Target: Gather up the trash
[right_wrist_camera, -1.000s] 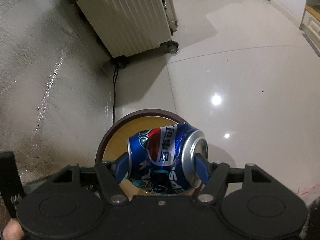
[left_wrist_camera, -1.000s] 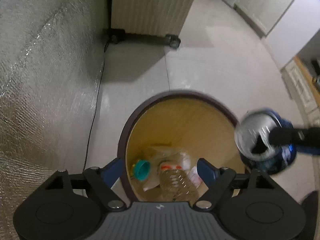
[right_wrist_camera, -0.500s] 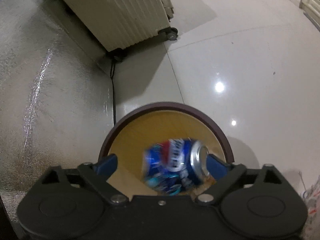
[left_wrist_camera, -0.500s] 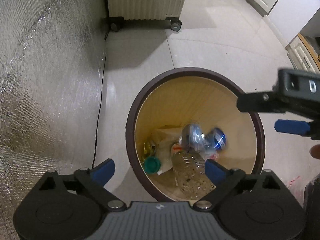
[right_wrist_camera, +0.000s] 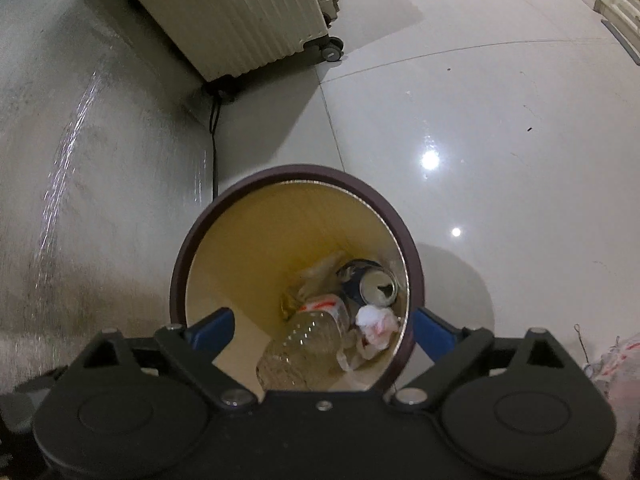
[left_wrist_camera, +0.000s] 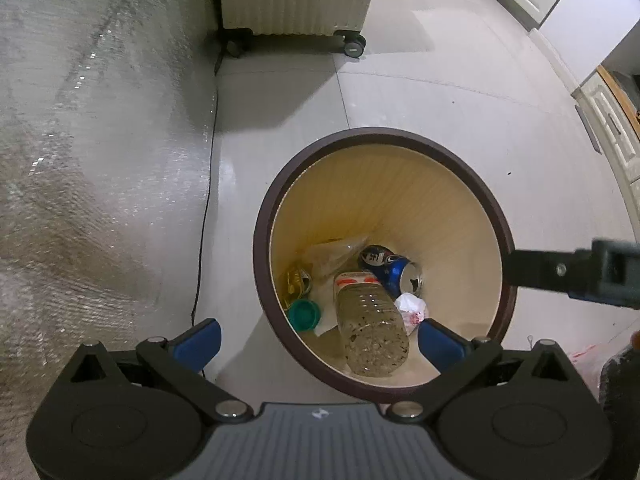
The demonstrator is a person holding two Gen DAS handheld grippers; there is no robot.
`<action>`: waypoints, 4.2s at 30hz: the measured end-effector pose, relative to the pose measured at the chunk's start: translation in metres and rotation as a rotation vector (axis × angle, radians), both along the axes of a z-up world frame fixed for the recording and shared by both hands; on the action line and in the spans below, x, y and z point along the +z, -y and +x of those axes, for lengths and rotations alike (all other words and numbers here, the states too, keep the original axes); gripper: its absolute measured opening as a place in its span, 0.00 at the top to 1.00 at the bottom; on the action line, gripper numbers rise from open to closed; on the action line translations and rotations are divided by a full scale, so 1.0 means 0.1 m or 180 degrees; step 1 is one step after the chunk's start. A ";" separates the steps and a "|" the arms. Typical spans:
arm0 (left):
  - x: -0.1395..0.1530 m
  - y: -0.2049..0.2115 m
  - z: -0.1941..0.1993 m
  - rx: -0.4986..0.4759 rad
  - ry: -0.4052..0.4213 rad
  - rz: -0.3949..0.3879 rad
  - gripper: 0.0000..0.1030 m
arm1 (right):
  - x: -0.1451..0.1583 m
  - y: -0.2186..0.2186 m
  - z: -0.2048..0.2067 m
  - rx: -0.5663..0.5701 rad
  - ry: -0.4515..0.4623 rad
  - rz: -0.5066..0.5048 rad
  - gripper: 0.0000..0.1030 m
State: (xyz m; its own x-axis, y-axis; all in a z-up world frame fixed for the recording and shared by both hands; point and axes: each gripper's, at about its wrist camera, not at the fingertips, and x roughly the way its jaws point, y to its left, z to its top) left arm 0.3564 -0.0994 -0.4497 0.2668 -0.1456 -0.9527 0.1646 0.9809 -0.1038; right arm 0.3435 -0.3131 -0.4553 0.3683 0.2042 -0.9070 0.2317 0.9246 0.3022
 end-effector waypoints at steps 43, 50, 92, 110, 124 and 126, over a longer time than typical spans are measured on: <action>3.09 -0.03 -1.65 -0.0121 0.1098 -0.0133 0.00 | 2.77 -0.09 -1.64 -0.0076 0.0987 -0.0583 0.00; 3.57 -0.14 -1.97 -0.0122 0.1293 -0.0202 0.00 | 3.30 -0.16 -1.99 -0.0035 0.1222 -0.0637 0.00; 4.48 -1.26 -2.84 0.0122 0.1679 0.0009 0.00 | 4.40 -0.99 -3.02 0.0273 0.1579 -0.0992 0.00; 4.46 -1.23 -3.08 0.0110 0.1649 -0.0010 0.00 | 4.36 -1.02 -3.27 0.0284 0.1462 -0.1143 0.00; 4.42 -1.21 -3.12 0.0103 0.1625 0.0000 0.00 | 4.36 -1.01 -3.34 0.0221 0.1475 -0.1131 0.00; 4.42 -1.21 -3.12 0.0105 0.1625 0.0002 0.00 | 4.36 -1.01 -3.34 0.0224 0.1477 -0.1134 0.00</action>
